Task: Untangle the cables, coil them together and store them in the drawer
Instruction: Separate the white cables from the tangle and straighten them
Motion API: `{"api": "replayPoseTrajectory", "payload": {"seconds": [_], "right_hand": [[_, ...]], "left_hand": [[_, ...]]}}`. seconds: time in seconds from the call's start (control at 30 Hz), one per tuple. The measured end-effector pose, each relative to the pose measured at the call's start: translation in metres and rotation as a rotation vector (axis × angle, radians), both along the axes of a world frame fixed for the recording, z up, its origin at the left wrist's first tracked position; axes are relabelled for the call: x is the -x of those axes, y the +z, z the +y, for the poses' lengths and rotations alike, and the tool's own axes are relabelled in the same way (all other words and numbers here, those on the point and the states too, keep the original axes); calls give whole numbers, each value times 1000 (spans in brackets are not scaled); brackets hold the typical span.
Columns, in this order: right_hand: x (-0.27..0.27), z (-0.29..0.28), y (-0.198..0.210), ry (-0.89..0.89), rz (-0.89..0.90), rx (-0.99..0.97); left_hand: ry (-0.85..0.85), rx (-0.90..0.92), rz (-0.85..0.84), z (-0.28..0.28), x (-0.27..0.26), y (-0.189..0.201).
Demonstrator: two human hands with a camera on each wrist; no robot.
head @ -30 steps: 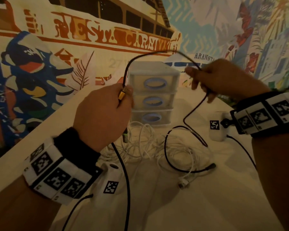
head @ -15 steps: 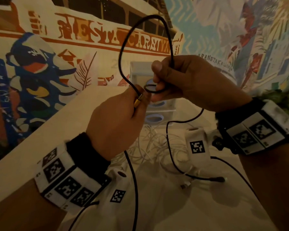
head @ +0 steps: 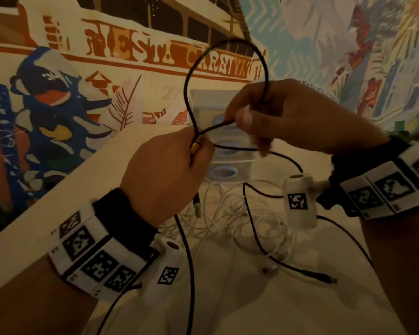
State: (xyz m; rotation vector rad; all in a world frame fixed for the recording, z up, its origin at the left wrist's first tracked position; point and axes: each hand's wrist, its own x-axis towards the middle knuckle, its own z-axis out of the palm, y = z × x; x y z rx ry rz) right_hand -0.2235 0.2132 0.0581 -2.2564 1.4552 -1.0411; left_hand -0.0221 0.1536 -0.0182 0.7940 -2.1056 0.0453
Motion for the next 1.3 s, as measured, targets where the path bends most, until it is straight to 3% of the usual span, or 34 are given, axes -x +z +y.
{"api": "replayPoseTrajectory", "payload": {"seconds": [0.07,0.13,0.23,0.33,0.4,0.57,0.67,0.77,1.0,1.2,1.3], "right_hand": [[14,-1,3,-159,189,122],[27,-8,1,-274,277,120],[35,-15,-4,-375,497,-198],[38,-18,-12,-355,677,-525],[40,-21,-14,-305,567,-539],[40,-17,-8,-180,-58,-223],[30,-16,-6,-76,-237,-151],[19,-21,-10,20,-338,-154],[6,-31,-22,151,-497,-273],[-1,-33,-26,180,-612,-298],[0,-32,-24,163,-646,-280]], "left_hand": [[54,8,36,-4,-2,2],[85,22,57,-7,-3,2],[95,35,50,-9,-4,3],[108,27,39,-11,-5,2],[113,16,15,-12,-5,1],[96,-19,-35,-11,-5,-2],[10,-23,-55,-3,-3,0],[-90,-60,-72,0,-1,-2],[-117,-111,-172,8,3,-6],[23,20,-90,1,4,-14],[1,88,-73,-1,5,-17]]}}
